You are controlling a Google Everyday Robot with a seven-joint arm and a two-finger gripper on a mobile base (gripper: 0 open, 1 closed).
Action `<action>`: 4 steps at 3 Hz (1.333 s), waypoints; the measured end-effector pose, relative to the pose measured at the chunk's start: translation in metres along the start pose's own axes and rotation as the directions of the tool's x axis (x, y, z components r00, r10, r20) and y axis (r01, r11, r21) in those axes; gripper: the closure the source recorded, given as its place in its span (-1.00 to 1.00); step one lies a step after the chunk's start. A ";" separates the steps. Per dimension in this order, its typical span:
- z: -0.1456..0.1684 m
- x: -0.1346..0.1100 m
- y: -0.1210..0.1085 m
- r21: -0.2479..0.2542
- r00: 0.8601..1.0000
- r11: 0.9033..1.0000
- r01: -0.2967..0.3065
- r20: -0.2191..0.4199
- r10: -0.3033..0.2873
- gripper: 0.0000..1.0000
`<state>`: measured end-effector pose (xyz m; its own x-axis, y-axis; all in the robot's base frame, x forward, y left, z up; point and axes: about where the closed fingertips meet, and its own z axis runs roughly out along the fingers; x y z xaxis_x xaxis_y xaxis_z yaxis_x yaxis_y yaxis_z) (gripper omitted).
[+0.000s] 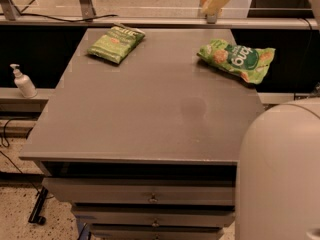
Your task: Move orange near green rice chip bag
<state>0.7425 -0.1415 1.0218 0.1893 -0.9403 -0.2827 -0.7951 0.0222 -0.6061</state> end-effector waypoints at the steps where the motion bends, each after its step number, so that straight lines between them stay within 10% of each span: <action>1: 0.002 0.029 0.004 -0.014 0.998 1.000 -0.025 -0.058 0.024 1.00; 4: 0.034 0.067 0.065 -0.166 0.991 0.982 -0.093 -0.112 0.075 1.00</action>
Offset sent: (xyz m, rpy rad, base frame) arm -0.0138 -0.0599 -0.0592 -0.0945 0.1455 -0.0902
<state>0.7227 -0.1916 0.9382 0.0632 -0.9680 -0.2428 -0.8940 0.0533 -0.4449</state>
